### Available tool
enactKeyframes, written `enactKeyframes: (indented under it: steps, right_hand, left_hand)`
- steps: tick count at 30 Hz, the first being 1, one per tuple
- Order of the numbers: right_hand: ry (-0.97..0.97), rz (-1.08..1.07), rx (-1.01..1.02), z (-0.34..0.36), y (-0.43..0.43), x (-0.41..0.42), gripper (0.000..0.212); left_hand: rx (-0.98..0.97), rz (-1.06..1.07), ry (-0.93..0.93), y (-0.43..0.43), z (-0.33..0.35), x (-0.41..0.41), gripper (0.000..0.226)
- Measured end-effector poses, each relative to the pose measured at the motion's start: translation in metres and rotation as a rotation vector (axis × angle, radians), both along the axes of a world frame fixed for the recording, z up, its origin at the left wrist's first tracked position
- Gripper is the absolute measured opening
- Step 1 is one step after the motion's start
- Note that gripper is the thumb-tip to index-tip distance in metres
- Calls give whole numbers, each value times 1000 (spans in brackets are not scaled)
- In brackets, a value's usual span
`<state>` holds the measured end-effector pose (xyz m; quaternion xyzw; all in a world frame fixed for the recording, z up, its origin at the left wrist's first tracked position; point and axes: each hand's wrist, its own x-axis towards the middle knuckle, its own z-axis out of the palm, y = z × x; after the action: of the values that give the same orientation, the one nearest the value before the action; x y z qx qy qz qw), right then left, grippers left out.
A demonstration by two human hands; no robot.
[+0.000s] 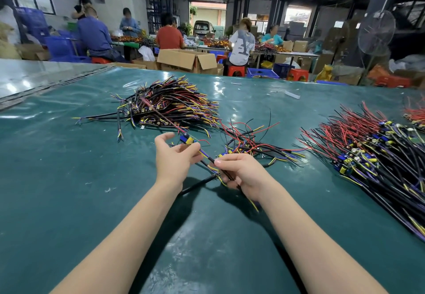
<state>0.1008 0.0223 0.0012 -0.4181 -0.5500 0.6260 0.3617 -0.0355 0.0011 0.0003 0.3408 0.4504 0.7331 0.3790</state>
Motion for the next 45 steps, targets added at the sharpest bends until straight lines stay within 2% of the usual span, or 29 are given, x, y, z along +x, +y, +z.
enactKeyframes:
  steps: [2,4,11,18,25,29,31,34,38,40,43,45]
  right_hand:
    - [40,33,-51,2,-2,-1,20]
    - [68,41,-78,3,-4,-3,21]
    - [115,51,-119,0,-8,-4,24]
    - [118,57,-116,-2,-8,-6,23]
    - [130,33,-93,-1,-8,-5,21]
    - [142,15,-118,0,-8,-7,20]
    - [150,26,-136,1,-9,-9,20]
    - [176,85,-173,4,-10,-10,21]
    - [225,161,-176,8,-13,-11,17]
    - [229,176,-170,9,-13,-10,17]
    - [213,195,-144,9,-12,-8,19]
    - [203,181,-127,8,-12,-8,20]
  left_hand:
    - [-28,-56,-165,0,1,-3,35]
    - [-41,-168,-294,1,1,-3,11]
    - [-57,-310,-443,0,-2,0,14]
    - [-195,-448,-284,-1,-6,-1,15]
    - [-209,-508,-229,0,-7,-4,17]
    - [-131,-314,-53,1,-8,0,14]
    - [-99,-214,-23,1,-8,1,18]
    - [-95,-250,-99,0,-4,-2,35]
    - [-124,-466,-361,0,2,-8,27]
    - [-135,-562,-453,0,3,-8,37]
    - [-133,-602,-456,0,3,-9,46]
    - [-160,-558,-434,-1,4,-8,38]
